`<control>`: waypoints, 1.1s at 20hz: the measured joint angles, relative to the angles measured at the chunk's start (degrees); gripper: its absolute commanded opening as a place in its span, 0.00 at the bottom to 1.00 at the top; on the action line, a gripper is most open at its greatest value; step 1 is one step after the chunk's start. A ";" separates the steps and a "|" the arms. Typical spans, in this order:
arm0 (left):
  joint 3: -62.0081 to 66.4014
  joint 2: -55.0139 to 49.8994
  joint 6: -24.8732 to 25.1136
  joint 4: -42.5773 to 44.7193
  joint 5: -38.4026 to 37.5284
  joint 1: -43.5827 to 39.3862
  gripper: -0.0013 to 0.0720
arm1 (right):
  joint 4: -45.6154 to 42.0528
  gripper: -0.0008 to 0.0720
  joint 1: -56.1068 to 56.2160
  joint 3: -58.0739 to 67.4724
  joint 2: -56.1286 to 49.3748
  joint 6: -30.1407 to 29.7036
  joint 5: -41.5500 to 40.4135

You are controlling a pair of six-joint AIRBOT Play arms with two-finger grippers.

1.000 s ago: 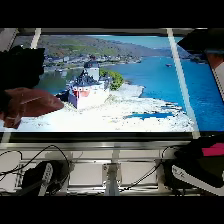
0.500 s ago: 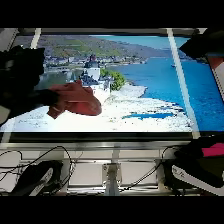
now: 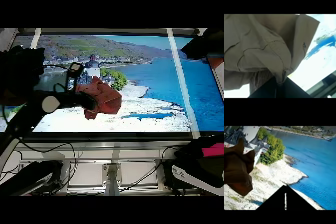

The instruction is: Fold the clothes and pants, and hang the long-sleeved shirts on hangers.

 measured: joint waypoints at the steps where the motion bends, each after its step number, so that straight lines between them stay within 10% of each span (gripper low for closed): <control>1: 0.11 -1.05 0.20 0.07 2.49 -1.46 0.11 | -0.87 0.03 0.00 -0.22 0.00 -0.04 -0.11; 3: 0.26 -2.34 0.35 0.11 6.75 -3.19 0.84 | -2.56 0.03 0.00 -1.66 0.00 -0.35 -0.33; 4: 0.28 -2.73 0.35 0.26 7.98 -3.65 1.00 | -3.08 0.03 0.00 -3.08 0.00 -0.90 -0.35; 11: 0.37 -1.55 0.39 8.63 11.37 -4.48 1.00 | -0.55 0.07 0.02 -22.12 -0.04 -10.86 0.28; 14: 0.37 1.29 0.39 12.22 11.67 -2.64 1.00 | 4.68 0.61 0.17 -31.12 -0.04 -17.59 1.70; 22: -0.20 7.58 -4.46 14.69 1.68 9.51 0.74 | 11.87 0.62 3.41 -45.66 -0.04 -17.20 -5.05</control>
